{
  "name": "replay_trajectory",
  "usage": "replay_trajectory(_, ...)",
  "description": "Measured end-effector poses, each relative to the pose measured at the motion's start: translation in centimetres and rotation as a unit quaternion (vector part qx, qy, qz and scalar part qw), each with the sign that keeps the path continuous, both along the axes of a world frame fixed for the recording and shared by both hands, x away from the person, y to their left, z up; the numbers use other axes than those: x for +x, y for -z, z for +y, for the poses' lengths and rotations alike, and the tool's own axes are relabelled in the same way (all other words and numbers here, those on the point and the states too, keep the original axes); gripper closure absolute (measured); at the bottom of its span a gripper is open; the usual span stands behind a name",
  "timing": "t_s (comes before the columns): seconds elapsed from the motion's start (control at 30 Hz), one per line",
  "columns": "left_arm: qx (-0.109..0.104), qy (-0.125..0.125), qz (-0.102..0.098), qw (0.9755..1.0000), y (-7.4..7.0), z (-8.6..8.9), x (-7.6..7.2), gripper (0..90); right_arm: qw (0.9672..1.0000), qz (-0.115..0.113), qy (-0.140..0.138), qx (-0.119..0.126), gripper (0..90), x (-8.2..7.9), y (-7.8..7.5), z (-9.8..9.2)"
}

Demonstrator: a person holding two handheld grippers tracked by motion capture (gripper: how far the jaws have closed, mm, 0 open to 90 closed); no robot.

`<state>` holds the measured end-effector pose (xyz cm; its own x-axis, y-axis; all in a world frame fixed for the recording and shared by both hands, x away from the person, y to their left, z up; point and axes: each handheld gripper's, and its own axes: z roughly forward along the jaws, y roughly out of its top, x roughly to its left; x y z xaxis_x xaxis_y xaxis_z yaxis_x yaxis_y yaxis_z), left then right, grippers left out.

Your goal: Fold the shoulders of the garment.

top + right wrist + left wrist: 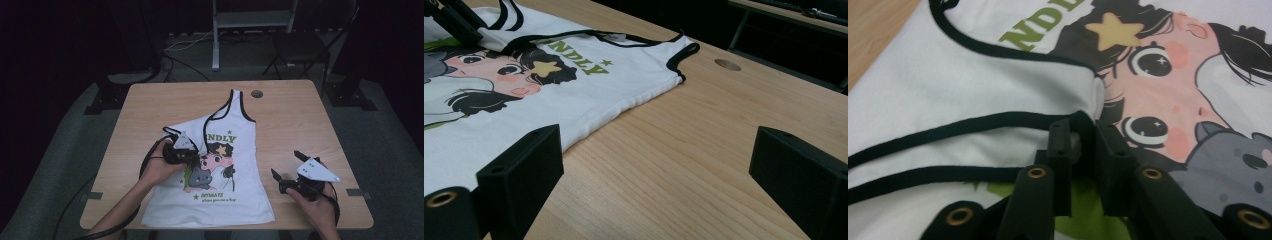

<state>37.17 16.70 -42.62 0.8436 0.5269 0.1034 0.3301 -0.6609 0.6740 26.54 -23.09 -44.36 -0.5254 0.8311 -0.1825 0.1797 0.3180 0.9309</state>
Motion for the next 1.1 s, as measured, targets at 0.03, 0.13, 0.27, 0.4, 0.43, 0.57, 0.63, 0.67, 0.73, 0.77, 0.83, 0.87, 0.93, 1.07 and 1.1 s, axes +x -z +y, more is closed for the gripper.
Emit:
replay_trajectory(0.03, -0.002, -0.001, 0.006, 1.0, -0.1, 0.2, 0.2, 73.9, 1.0, 0.0, 0.0, 0.001, 6.6, 0.0, 0.0, 0.0)
replay_trajectory(0.13, -0.031, -0.016, 0.035, 0.9988, -0.5, 1.4, 0.7, 60.4, 1.0, 0.001, 0.001, 0.002, 6.6, 0.0, 0.0, 0.0)
replay_trajectory(0.27, -0.075, -0.051, 0.027, 0.9955, -1.9, 4.1, 1.9, 49.9, 1.0, 0.001, 0.0, 0.002, 6.6, 0.0, 0.0, -0.1)
replay_trajectory(0.4, -0.118, -0.131, 0.017, 0.9842, -2.6, 7.4, 4.1, 46.7, 1.0, 0.002, -0.001, 0.001, 6.6, 0.0, 0.0, 0.0)
replay_trajectory(0.43, -0.121, -0.146, 0.016, 0.9818, -2.5, 7.7, 4.5, 46.7, 1.0, 0.002, -0.001, -0.001, 6.6, 0.0, 0.0, 0.0)
replay_trajectory(0.57, -0.093, -0.186, 0.007, 0.9781, -1.7, 8.2, 6.0, 46.3, 1.0, 0.001, -0.001, -0.001, 6.6, 0.0, 0.0, 0.0)
replay_trajectory(0.63, -0.08, -0.187, 0.007, 0.979, -1.2, 7.8, 6.4, 46.2, 1.0, 0.002, 0.0, 0.002, 6.6, 0.0, 0.0, 0.0)
replay_trajectory(0.67, -0.08, -0.186, 0.007, 0.9793, -1.1, 7.6, 6.5, 46.2, 1.0, 0.002, 0.0, 0.002, 6.6, 0.0, 0.0, 0.0)
replay_trajectory(0.73, -0.074, -0.171, 0.014, 0.9824, -0.7, 7.0, 6.5, 46.2, 1.0, 0.001, 0.0, 0.001, 6.6, 0.0, 0.0, 0.0)
replay_trajectory(0.77, -0.07, -0.167, 0.018, 0.9834, -0.6, 6.7, 6.5, 46.3, 1.0, 0.001, 0.0, 0.001, 6.6, 0.0, 0.0, 0.0)
replay_trajectory(0.83, -0.056, -0.158, 0.029, 0.9855, -0.3, 6.4, 6.5, 46.3, 1.0, 0.001, 0.0, 0.002, 6.6, 0.0, 0.0, 0.0)
replay_trajectory(0.87, -0.054, -0.157, 0.031, 0.9856, -0.2, 6.3, 6.5, 46.2, 1.0, 0.002, 0.0, 0.003, 6.6, 0.0, 0.0, -0.1)
replay_trajectory(0.93, -0.053, -0.159, 0.043, 0.985, 0.1, 6.4, 6.6, 46.3, 1.0, 0.002, 0.0, 0.003, 6.6, 0.0, 0.0, -0.1)
replay_trajectory(1.07, -0.053, -0.156, 0.06, 0.9845, 0.1, 6.6, 6.9, 46.2, 1.0, 0.001, -0.001, 0.002, 6.6, 0.0, 0.0, 0.0)
replay_trajectory(1.1, -0.054, -0.157, 0.062, 0.9842, 0.1, 6.7, 6.9, 46.2, 1.0, 0.001, -0.001, 0.002, 6.6, 0.0, 0.0, 0.0)
